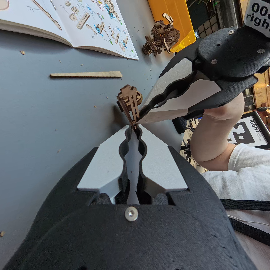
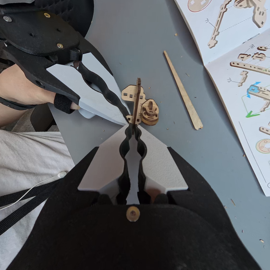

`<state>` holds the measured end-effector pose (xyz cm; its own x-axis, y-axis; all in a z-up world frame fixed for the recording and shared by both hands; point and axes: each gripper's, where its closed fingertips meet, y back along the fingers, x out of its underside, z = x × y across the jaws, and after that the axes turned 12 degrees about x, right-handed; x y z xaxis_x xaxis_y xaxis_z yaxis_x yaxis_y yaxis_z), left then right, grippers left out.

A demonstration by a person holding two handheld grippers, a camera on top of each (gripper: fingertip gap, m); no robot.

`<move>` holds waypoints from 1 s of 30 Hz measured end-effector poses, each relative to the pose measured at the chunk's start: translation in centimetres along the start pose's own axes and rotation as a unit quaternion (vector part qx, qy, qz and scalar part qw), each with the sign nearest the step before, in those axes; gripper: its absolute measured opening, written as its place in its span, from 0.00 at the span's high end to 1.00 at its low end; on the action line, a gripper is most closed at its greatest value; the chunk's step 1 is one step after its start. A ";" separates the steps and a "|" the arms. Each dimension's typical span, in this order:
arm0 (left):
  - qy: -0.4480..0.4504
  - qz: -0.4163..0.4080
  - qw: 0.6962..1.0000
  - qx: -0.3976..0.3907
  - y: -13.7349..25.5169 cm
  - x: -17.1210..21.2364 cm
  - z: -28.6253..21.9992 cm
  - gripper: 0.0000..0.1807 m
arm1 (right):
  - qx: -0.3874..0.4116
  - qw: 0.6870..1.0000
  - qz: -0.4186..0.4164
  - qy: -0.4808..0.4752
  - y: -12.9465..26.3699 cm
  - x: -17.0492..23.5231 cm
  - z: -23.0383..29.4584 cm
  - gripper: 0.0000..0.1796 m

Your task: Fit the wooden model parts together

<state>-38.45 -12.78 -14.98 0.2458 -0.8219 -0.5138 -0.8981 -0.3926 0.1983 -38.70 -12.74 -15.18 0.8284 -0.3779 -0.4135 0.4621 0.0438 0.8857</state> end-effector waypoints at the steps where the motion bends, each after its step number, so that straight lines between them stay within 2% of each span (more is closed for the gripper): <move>1: 0.001 -0.006 1.000 0.004 0.1 -0.1 -0.1 0.98 | -0.001 1.000 -0.005 0.004 0.1 -0.2 0.0 0.99; 7: 0.015 -0.053 0.997 0.059 0.9 -1.3 -1.1 0.99 | -0.044 0.998 -0.032 -0.012 1.1 -1.8 0.6 0.98; 14: 0.009 -0.039 0.998 0.051 0.7 -0.9 -1.0 0.99 | -0.050 0.998 -0.037 0.006 1.0 -1.2 0.7 0.98; 22: 0.011 -0.047 0.997 0.057 0.8 -1.2 -1.0 1.00 | -0.081 0.994 -0.066 -0.029 1.4 -1.3 0.7 0.98; 30: 0.030 -0.045 0.997 0.056 0.7 -1.1 -0.7 1.00 | -0.056 0.995 -0.080 -0.029 1.6 -1.5 0.2 0.99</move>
<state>-39.06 -12.42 -13.67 0.3450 -0.8098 -0.4746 -0.9056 -0.4201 0.0585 -39.30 -12.27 -13.13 0.7228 -0.4408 -0.5323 0.6222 0.0799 0.7788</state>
